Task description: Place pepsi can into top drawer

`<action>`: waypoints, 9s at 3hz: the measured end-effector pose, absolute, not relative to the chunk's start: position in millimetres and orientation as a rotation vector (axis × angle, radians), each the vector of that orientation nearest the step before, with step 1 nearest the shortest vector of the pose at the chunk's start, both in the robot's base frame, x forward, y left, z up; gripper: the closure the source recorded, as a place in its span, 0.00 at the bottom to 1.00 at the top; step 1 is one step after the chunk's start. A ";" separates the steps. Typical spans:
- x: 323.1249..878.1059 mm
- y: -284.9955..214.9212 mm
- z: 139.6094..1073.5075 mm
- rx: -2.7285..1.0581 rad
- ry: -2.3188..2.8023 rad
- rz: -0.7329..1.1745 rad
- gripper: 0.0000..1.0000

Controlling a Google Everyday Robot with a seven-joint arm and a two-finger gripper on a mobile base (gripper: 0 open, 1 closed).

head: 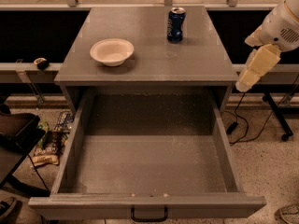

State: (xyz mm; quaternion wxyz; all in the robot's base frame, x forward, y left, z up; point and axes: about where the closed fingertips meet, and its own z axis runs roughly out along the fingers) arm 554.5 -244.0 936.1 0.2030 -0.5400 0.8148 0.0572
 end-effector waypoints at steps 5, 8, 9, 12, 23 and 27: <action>718.0 -213.7 907.4 -1.098 2.024 0.372 0.00; 824.2 -173.8 895.7 -1.013 1.740 0.508 0.00; 852.6 -173.2 899.2 -0.885 1.689 0.538 0.00; 903.4 -142.4 896.6 -0.669 1.671 0.467 0.00; 576.8 -265.8 1026.2 -0.544 1.659 0.194 1.00; 556.0 -81.7 861.6 -0.735 1.631 0.511 1.00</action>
Offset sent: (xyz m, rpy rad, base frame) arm 0.1455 0.0046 -0.0037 0.3297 -0.1984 -0.1963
